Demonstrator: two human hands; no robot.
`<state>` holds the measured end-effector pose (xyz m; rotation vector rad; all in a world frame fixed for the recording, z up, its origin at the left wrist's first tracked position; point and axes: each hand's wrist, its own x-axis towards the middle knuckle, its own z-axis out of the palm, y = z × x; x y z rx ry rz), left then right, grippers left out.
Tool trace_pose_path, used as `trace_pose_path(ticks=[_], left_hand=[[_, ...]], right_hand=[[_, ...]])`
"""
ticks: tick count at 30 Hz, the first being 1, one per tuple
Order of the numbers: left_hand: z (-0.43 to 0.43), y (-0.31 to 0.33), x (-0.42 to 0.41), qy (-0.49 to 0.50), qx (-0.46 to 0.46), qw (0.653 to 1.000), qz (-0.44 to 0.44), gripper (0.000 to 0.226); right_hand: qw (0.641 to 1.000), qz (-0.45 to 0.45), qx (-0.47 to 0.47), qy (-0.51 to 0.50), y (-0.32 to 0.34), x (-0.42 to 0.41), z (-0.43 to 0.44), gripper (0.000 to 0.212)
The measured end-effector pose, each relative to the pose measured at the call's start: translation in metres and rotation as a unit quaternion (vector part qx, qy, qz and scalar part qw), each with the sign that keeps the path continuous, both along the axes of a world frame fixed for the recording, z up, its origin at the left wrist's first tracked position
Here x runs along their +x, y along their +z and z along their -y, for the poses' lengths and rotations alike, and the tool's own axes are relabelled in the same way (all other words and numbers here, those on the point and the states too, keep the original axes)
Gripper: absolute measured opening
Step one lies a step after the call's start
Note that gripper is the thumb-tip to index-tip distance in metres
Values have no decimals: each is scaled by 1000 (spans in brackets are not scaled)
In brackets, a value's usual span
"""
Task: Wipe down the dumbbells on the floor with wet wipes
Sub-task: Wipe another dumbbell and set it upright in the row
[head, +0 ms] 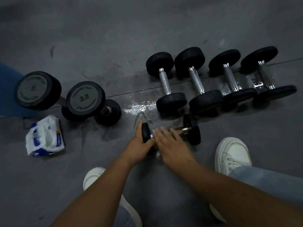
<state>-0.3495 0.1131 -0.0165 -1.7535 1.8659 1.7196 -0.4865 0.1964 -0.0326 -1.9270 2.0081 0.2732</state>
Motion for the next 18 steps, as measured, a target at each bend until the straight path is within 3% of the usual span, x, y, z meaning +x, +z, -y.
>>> trace_pose_path(ticks=[3, 7, 9, 11, 13, 18], left_hand=[[0, -5, 2, 5, -19, 1000, 4, 91], [-6, -3, 0, 20, -83, 996, -9, 80], [-8, -2, 0, 10, -83, 996, -15, 91], [-7, -6, 3, -10, -60, 998, -35, 109], [-5, -15, 5, 26, -21, 996, -82, 113], [-3, -19, -11, 155, 53, 979, -117, 106]], right_hand=[[995, -9, -11, -98, 1, -3, 1, 65], [999, 24, -19, -14, 2, 8, 9, 63], [999, -11, -14, -34, 1, -13, 19, 58], [998, -35, 0, -60, -4, -29, 25, 54], [997, -45, -14, -61, -11, -30, 25, 47], [997, -37, -68, -29, -20, -38, 30, 29]])
